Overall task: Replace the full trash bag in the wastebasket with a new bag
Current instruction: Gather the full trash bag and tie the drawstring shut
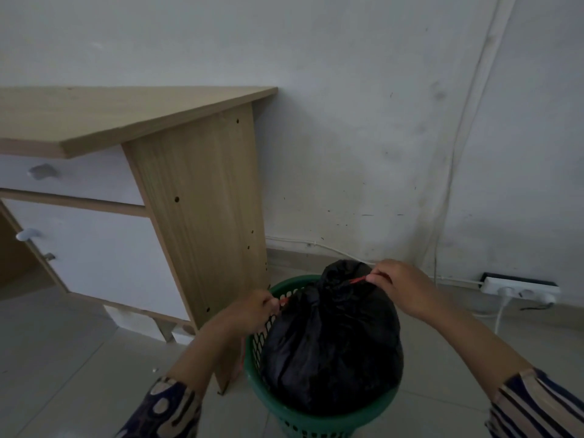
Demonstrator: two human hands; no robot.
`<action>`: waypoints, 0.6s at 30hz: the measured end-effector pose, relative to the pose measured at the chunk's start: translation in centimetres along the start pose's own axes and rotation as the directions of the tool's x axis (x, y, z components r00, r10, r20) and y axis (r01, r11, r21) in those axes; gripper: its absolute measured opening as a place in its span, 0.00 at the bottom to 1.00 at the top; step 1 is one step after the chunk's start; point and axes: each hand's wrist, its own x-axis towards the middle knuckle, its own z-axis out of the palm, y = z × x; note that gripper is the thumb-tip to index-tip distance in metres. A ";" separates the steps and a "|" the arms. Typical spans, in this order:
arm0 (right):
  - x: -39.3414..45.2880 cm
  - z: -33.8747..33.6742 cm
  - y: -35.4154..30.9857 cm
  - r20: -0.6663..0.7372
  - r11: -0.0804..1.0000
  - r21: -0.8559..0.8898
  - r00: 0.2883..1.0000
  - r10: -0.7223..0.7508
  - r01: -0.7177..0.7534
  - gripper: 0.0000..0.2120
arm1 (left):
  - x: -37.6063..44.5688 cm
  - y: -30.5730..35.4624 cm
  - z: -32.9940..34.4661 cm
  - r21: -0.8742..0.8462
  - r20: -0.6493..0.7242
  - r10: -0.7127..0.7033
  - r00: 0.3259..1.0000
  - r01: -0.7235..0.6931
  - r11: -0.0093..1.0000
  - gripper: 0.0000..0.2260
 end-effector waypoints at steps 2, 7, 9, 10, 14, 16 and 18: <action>0.0 -0.2 0.2 0.005 1.000 -0.014 1.000 -0.014 0.014 0.12 | -0.8 0.3 -1.5 -0.102 0.067 -0.041 0.997 0.047 0.994 0.14; -0.5 -0.7 -0.6 0.022 0.997 -0.019 0.997 -0.077 0.077 0.12 | -1.8 2.8 -2.1 -0.654 0.100 -0.103 0.990 0.143 0.742 0.15; -0.7 -1.2 -1.3 -0.027 0.996 0.005 0.996 -0.089 0.089 0.11 | -1.6 3.5 -1.7 -0.772 0.096 -0.095 0.991 0.134 0.621 0.13; -0.9 -1.5 -1.8 -0.053 0.994 0.021 0.993 -0.102 0.103 0.10 | -1.4 3.9 -1.4 -0.817 0.072 -0.097 0.993 0.114 0.566 0.13; -1.2 -1.9 -5.0 0.001 0.971 0.032 0.972 -0.236 0.236 0.09 | -0.9 6.2 0.5 -0.929 -0.041 -0.115 0.993 0.005 0.369 0.11; -0.8 -1.4 -6.5 0.069 0.954 0.015 0.951 -0.301 0.300 0.10 | -0.6 7.2 1.7 -0.941 -0.092 -0.095 0.991 -0.056 0.333 0.10; -0.3 -1.1 -7.6 0.108 0.943 0.038 0.937 -0.332 0.330 0.10 | -0.4 7.6 2.7 -0.942 -0.113 -0.067 0.991 -0.086 0.323 0.11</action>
